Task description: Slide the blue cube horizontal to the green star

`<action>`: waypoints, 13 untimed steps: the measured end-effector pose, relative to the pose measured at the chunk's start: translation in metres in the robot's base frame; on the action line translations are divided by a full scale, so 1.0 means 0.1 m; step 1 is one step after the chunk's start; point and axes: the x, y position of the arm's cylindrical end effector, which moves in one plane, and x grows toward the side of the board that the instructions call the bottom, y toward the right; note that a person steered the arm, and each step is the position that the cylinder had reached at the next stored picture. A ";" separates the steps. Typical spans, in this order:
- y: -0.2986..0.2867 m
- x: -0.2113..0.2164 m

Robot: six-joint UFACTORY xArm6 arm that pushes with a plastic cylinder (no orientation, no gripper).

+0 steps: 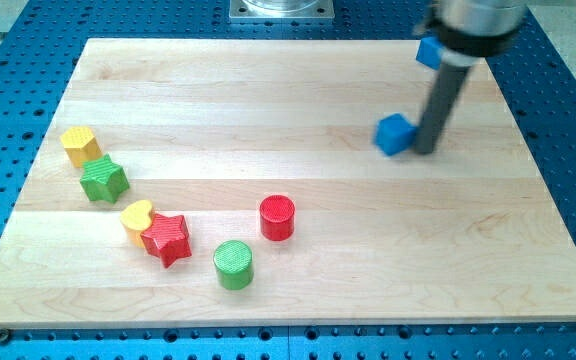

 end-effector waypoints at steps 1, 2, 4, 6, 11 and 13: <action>-0.13 0.12; 0.25 -0.34; -0.60 -0.04; -1.12 0.25; -0.18 -0.40; -2.14 -0.19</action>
